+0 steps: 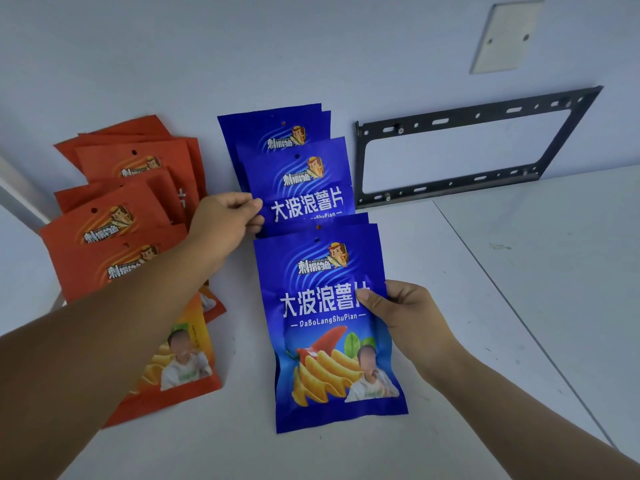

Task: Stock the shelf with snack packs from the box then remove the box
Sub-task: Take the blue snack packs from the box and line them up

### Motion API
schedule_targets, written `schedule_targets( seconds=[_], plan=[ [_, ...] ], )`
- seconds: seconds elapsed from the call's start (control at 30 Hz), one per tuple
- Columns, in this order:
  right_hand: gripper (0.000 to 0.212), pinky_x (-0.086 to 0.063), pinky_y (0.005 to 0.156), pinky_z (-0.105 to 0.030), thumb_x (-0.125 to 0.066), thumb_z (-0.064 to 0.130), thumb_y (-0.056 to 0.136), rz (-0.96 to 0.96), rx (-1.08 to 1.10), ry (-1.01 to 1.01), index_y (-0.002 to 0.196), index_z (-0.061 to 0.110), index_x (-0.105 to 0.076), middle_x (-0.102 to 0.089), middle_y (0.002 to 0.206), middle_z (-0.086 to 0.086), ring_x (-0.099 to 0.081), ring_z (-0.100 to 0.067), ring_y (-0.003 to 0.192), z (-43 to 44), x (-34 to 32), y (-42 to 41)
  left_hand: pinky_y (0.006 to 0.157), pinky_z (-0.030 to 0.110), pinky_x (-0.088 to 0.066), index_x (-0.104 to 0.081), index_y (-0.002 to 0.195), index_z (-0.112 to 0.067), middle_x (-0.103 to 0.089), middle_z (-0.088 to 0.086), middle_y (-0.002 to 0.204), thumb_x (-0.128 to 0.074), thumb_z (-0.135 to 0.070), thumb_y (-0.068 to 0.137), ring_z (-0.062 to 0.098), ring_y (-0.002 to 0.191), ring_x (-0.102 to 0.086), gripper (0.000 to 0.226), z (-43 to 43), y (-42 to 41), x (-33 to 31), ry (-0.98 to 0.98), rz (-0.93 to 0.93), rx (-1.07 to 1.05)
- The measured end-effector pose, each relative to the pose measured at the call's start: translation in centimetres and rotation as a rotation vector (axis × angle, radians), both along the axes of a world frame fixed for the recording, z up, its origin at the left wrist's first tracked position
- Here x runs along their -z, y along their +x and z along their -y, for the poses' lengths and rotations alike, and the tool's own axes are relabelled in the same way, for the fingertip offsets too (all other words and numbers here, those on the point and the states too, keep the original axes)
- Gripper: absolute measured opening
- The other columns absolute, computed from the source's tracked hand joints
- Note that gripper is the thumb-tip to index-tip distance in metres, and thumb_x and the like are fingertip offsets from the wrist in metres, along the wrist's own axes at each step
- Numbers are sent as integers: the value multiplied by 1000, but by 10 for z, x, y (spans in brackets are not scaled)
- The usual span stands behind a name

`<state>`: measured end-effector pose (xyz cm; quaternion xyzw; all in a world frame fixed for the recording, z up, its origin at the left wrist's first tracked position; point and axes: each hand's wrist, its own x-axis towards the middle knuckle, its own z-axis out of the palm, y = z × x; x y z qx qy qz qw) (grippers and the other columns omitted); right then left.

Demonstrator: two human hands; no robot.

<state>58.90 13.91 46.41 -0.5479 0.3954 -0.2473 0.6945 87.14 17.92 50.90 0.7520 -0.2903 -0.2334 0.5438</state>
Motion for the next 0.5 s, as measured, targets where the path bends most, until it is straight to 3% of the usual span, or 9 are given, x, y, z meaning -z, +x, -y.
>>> schedule_targets(
  seconds=[0.07,0.2,0.3,0.4,0.5],
  plan=[
    [30,-59,61,-19,-67,39,74,-6,5,-1,98,22,-68,-77,88,12,-75,-8,89,0,0,1,84,34,-60,-61,129,-8,-73,2,100,-65,-29,96,13,88,-74,39,-3,-1,1,27,-30,12],
    [32,-60,62,-20,-67,40,73,-13,8,-25,99,22,-68,-77,92,10,-75,-10,93,-1,2,-1,72,23,-58,-58,125,-12,-71,-2,100,-64,-29,97,10,86,-73,34,-20,-9,2,25,-18,-6],
    [36,-61,65,-22,-67,40,73,-29,13,-35,102,19,-67,-77,98,6,-74,-12,97,0,5,-3,63,21,-56,-67,101,-17,-73,0,86,-63,-34,97,8,76,-69,18,-33,-16,3,118,56,73],
    [36,-62,66,-23,-67,40,74,-42,13,-38,102,18,-67,-77,101,4,-74,-12,96,1,7,-5,58,23,-52,-71,99,-15,-75,5,82,-67,-37,94,11,67,-65,24,-35,-20,3,217,-116,173],
    [36,-62,70,-27,-67,38,78,-40,-20,-46,105,14,-68,-78,99,3,-75,-16,95,0,7,-6,51,18,-48,-72,96,-13,-71,5,76,-69,-23,93,12,66,-59,11,-36,-22,6,270,-180,198]
  ],
)
